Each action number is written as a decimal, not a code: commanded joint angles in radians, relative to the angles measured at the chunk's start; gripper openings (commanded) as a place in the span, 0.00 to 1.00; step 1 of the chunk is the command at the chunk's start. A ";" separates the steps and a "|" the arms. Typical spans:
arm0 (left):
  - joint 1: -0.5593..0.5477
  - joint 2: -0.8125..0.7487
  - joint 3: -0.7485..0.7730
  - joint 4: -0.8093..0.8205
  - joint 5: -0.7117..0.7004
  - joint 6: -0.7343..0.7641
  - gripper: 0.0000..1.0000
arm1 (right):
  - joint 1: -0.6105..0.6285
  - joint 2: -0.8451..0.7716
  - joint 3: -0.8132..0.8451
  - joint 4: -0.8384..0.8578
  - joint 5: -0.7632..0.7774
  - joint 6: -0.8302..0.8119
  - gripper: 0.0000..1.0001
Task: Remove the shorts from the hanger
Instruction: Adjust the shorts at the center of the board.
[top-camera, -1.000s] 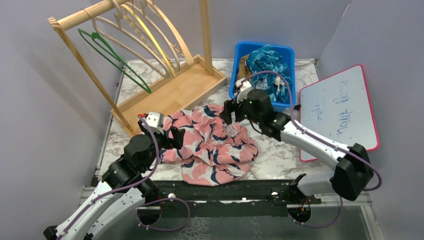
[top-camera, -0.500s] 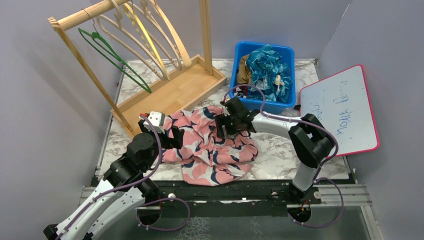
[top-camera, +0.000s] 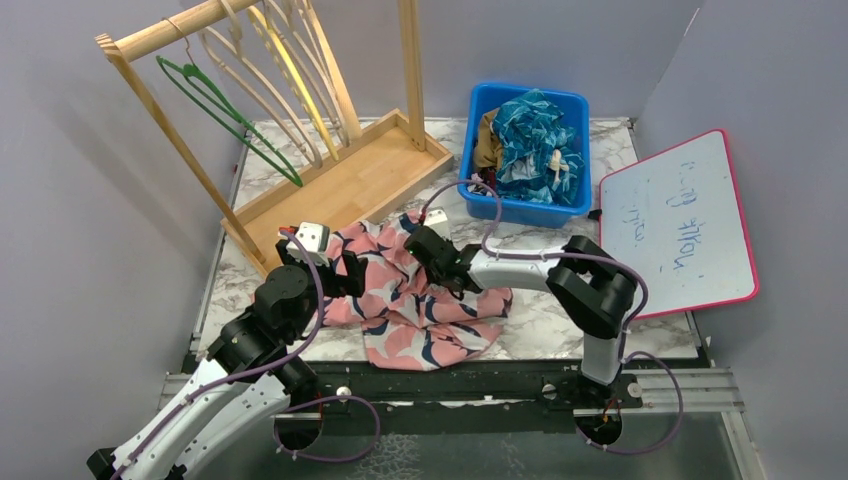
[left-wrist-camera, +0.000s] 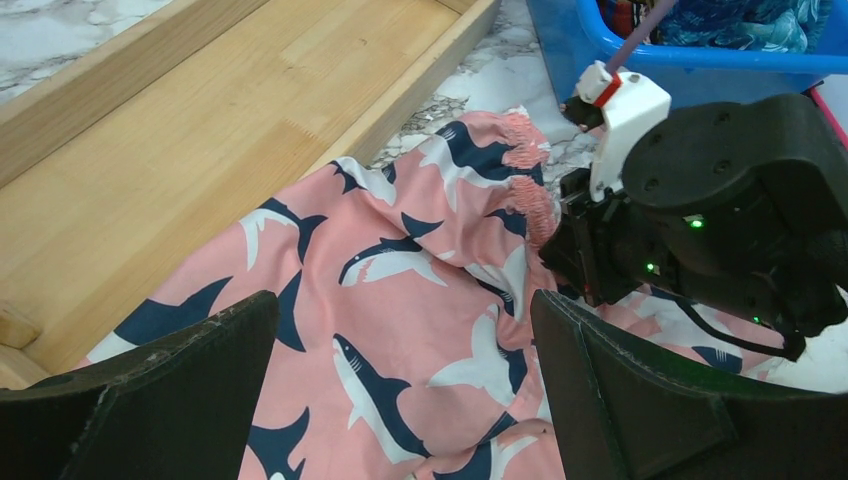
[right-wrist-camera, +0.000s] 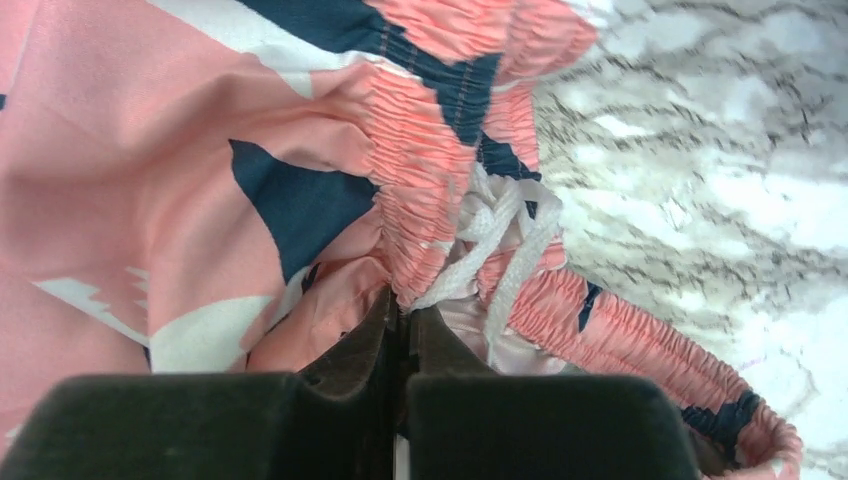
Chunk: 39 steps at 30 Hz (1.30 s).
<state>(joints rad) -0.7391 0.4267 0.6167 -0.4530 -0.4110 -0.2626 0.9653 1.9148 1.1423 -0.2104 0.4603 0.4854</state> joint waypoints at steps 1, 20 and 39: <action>0.000 0.003 0.009 0.007 -0.017 -0.003 0.99 | -0.014 -0.034 -0.147 -0.157 0.125 0.043 0.02; 0.000 -0.015 0.009 0.004 -0.022 -0.004 0.99 | -0.014 -0.880 -0.248 0.027 -0.284 -0.205 0.02; 0.000 -0.009 0.008 0.003 -0.024 -0.007 0.99 | 0.018 -0.718 -0.305 -0.057 -0.223 -0.154 0.89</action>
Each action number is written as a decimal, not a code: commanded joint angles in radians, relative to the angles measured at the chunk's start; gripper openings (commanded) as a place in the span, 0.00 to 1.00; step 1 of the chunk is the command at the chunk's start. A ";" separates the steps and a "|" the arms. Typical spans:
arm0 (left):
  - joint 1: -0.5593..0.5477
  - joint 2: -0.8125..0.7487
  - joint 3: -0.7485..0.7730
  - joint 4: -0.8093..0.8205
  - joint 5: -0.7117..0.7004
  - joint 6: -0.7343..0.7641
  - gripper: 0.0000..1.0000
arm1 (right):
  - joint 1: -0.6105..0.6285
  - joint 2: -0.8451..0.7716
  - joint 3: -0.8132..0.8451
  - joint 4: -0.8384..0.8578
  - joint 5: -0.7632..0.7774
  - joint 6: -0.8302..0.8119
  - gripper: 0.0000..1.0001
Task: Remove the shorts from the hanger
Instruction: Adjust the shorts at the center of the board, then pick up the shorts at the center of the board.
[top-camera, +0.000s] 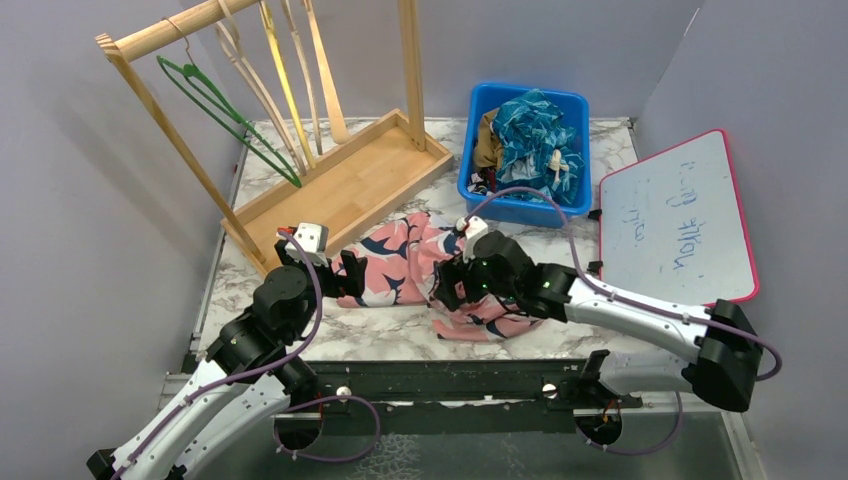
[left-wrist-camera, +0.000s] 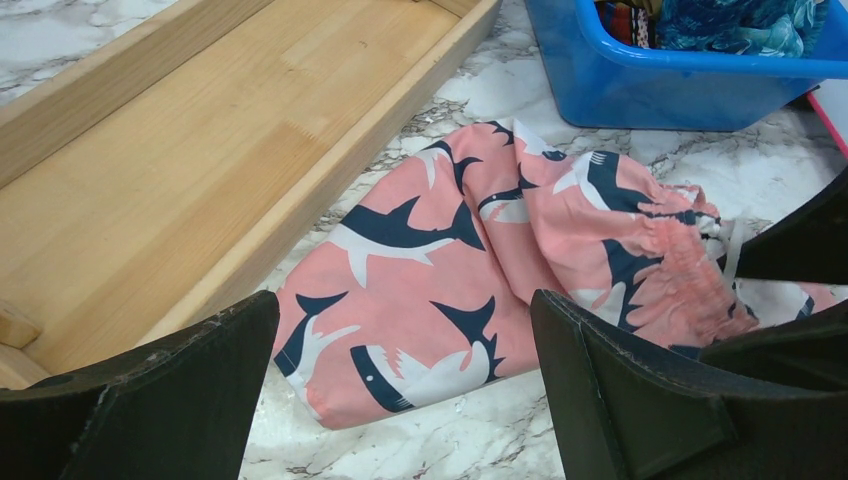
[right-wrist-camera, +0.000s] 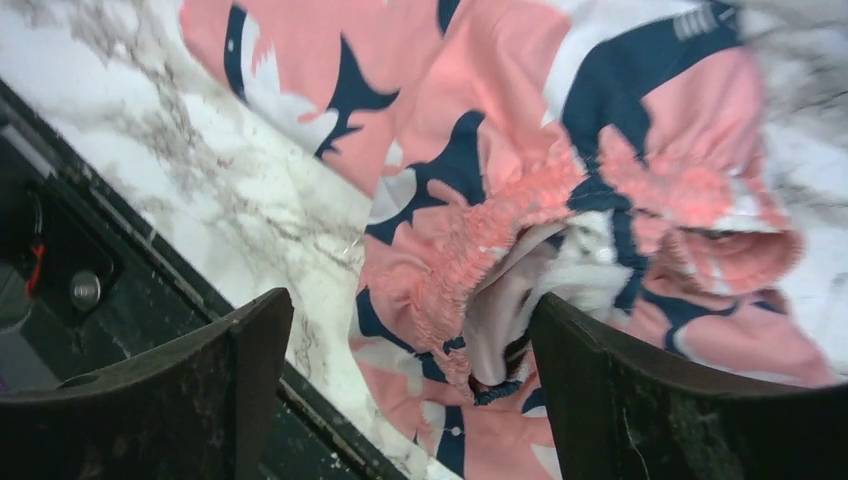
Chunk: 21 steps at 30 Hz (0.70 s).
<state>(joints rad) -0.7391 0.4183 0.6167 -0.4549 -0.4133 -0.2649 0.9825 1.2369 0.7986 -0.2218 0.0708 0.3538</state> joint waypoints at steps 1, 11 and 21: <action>0.000 0.000 0.008 0.006 -0.022 -0.005 0.99 | 0.001 -0.030 0.047 -0.073 0.211 0.010 0.97; 0.000 0.001 0.006 0.004 -0.021 -0.008 0.99 | 0.001 0.296 0.202 -0.252 0.268 0.345 1.00; 0.000 0.000 0.005 0.005 -0.020 -0.010 0.99 | 0.006 0.647 0.210 -0.264 0.292 0.424 0.86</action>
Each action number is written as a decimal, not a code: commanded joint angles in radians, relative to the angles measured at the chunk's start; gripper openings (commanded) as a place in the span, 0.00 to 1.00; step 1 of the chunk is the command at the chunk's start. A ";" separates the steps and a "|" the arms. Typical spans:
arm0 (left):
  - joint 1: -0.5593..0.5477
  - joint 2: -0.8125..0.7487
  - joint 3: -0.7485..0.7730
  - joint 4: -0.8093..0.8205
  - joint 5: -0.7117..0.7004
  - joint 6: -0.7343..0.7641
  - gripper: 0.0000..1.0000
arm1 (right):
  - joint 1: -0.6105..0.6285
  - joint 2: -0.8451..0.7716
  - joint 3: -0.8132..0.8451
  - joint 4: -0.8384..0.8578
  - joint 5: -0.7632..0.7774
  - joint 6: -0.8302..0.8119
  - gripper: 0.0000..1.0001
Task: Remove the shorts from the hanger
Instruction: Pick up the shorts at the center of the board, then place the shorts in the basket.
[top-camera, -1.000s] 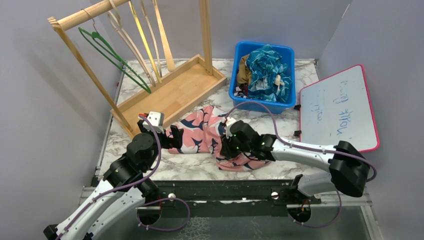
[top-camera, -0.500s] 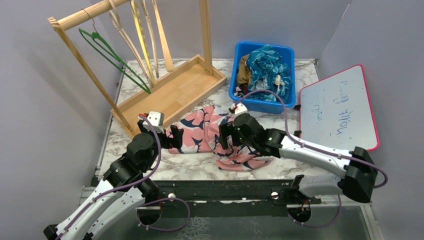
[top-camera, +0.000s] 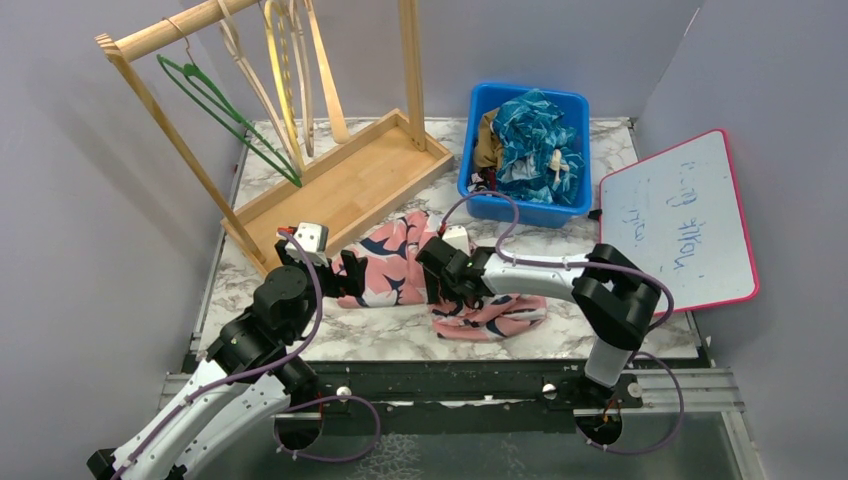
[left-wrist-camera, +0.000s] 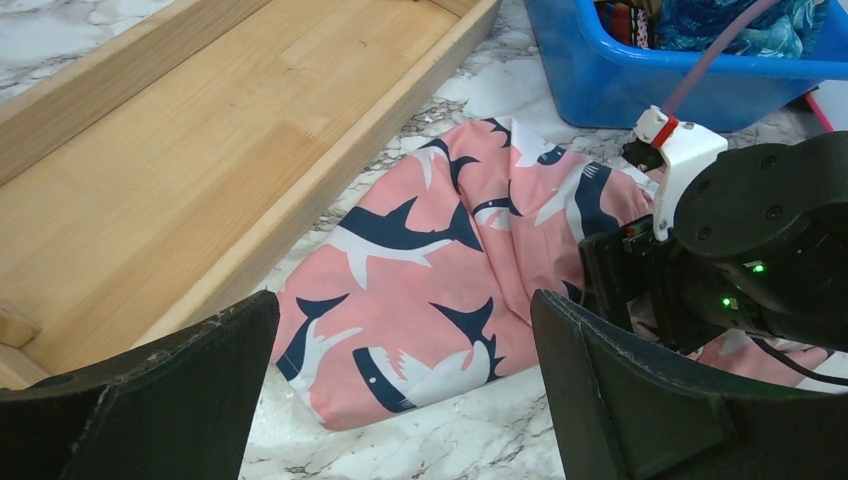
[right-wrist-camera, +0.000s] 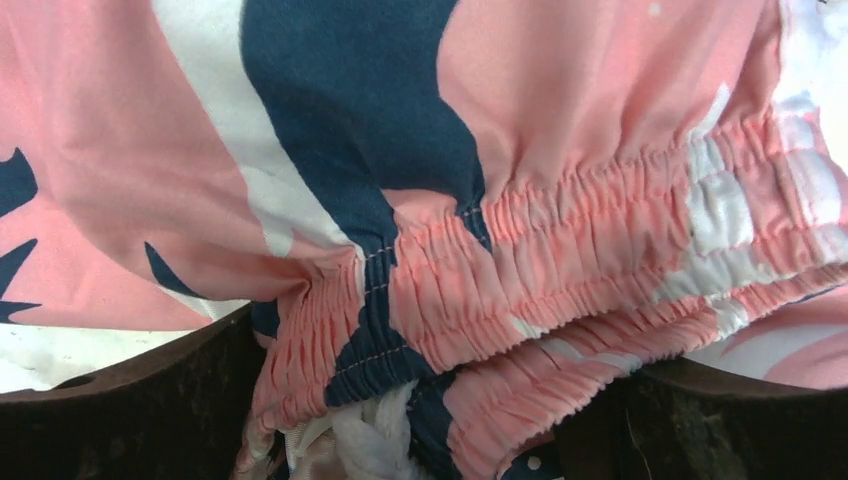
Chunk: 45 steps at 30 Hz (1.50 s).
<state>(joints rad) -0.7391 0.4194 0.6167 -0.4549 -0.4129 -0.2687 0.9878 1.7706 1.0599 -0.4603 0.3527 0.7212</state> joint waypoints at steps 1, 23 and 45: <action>0.000 -0.001 0.005 0.004 -0.021 -0.007 0.99 | 0.001 0.123 -0.061 -0.014 0.018 0.048 0.79; 0.000 -0.004 0.005 0.005 -0.022 -0.006 0.99 | -0.071 -0.609 0.084 0.393 0.594 -0.668 0.07; 0.000 -0.011 0.003 0.005 -0.027 -0.006 0.99 | -0.582 0.230 0.619 -0.019 -0.003 -0.597 0.09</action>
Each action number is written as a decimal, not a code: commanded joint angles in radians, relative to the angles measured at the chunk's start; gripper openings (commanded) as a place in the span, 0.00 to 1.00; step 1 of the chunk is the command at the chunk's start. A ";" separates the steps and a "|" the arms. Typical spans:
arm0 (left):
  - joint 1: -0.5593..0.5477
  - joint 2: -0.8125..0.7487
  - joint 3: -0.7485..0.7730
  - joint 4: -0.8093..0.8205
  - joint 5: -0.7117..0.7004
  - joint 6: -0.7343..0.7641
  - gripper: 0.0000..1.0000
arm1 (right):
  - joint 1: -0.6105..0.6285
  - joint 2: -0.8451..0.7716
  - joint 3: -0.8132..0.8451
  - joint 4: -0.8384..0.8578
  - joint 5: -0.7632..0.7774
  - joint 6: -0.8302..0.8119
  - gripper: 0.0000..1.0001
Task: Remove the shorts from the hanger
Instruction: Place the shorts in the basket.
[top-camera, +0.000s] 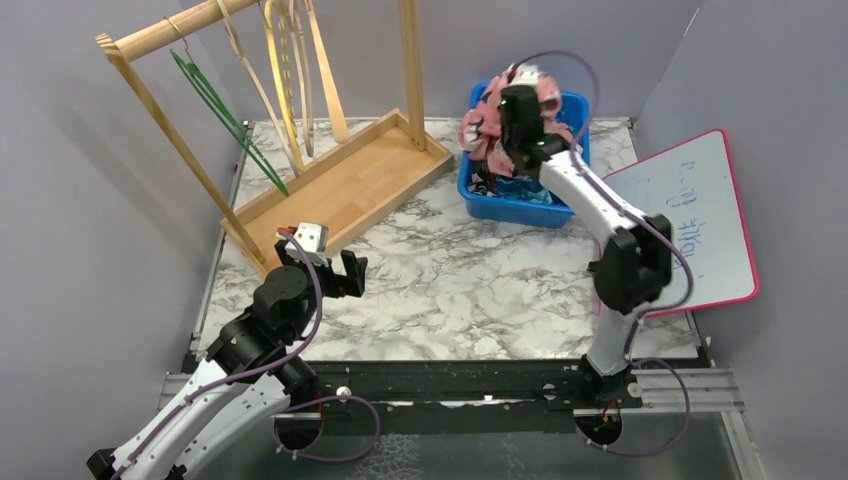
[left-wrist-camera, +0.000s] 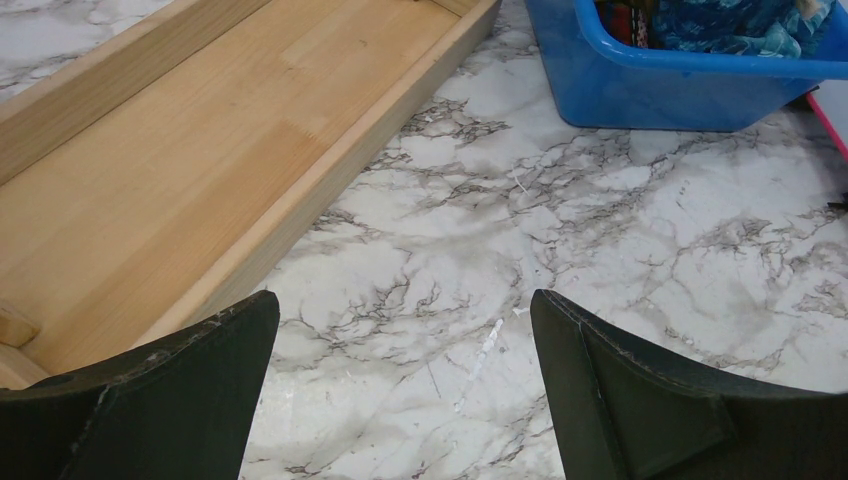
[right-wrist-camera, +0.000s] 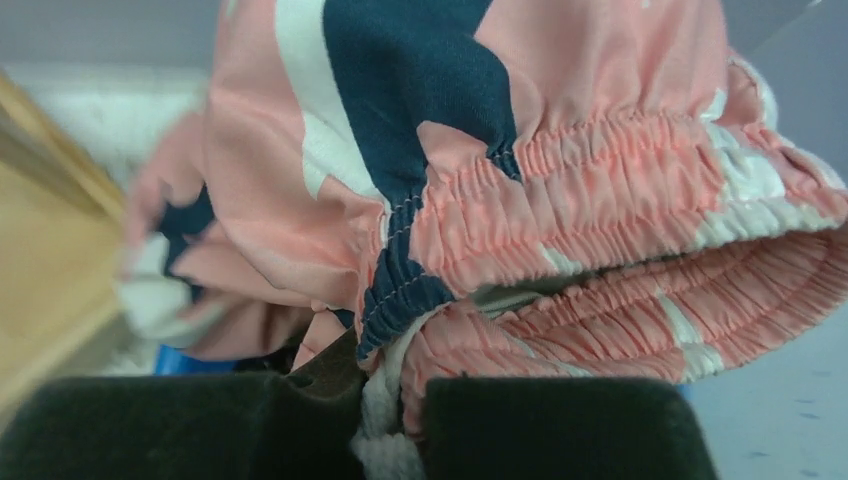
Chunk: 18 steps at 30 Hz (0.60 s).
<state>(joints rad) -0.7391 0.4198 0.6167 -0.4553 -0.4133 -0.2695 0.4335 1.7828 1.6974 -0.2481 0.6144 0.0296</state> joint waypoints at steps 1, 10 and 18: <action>0.000 -0.013 0.003 0.005 -0.026 -0.005 0.99 | -0.033 0.291 0.010 -0.288 -0.291 0.137 0.09; 0.000 0.004 0.003 0.006 -0.020 -0.005 0.99 | -0.058 0.302 -0.099 -0.250 -0.295 0.228 0.10; 0.000 0.005 0.005 0.006 -0.023 -0.007 0.99 | -0.065 0.085 -0.046 -0.298 -0.330 0.148 0.45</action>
<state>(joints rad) -0.7391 0.4255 0.6167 -0.4553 -0.4133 -0.2695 0.3771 1.9911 1.6390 -0.4526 0.3248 0.2085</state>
